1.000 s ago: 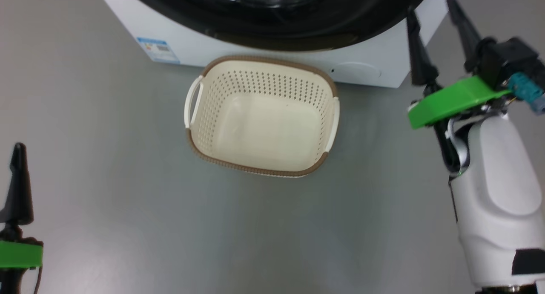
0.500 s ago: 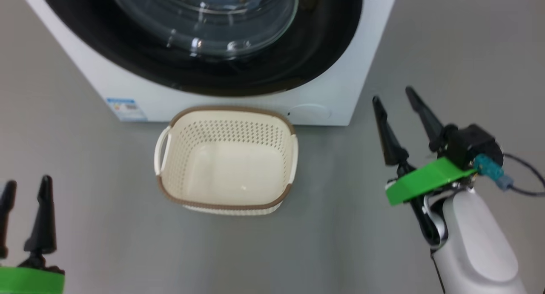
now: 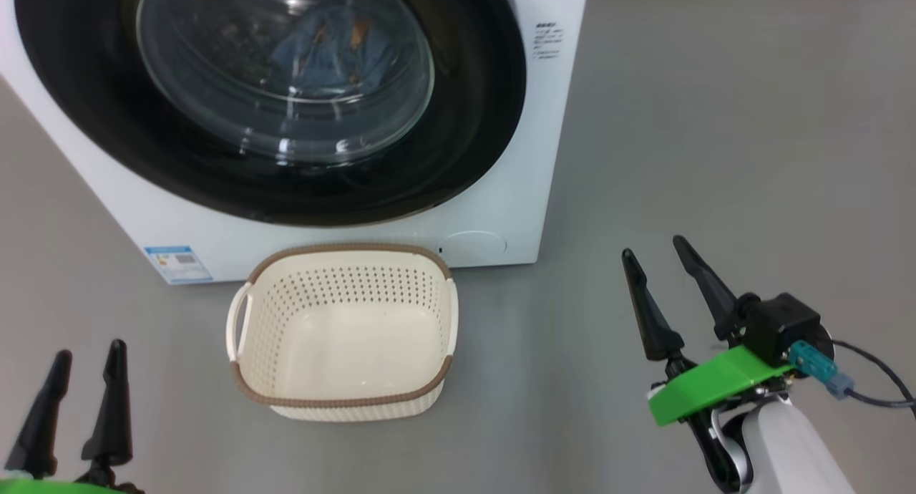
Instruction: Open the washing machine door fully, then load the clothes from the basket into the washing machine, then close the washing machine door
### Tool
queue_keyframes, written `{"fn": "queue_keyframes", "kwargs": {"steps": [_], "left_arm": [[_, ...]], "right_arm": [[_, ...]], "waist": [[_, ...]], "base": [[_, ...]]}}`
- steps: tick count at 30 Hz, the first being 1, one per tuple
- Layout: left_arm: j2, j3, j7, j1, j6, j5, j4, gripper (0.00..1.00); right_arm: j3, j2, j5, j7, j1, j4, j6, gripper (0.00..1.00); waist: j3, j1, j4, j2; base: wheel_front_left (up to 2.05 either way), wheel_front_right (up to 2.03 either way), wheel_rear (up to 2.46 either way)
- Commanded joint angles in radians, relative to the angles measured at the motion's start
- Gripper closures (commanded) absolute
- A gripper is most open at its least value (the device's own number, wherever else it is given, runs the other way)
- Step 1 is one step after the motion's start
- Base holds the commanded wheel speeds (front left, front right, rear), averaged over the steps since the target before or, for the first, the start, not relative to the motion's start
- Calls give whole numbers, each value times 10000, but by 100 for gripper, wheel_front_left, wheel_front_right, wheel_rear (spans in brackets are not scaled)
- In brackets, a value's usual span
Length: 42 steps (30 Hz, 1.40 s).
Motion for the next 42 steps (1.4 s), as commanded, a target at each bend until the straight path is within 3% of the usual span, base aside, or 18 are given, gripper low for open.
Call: {"fn": "queue_keyframes", "kwargs": {"steps": [1, 19, 42], "left_arm": [[295, 358, -65, -129, -15, 17, -177, 0], [31, 216, -65, 171, -15, 455, -65, 0], [79, 215, -65, 88, -15, 506, -61, 0]], "right_arm": [[234, 103, 127, -117, 82, -334, -55, 0], [-233, 103, 294, -119, 1239, -880, -55, 0], [-220, 103, 301, -120, 1347, -964, -55, 0]], "waist": [[-259, 0, -241, 0], [-709, 0, -433, 0], [-638, 0, -286, 0]], "base": [[0, 0, 0], [0, 0, 0], [0, 0, 0]]}}
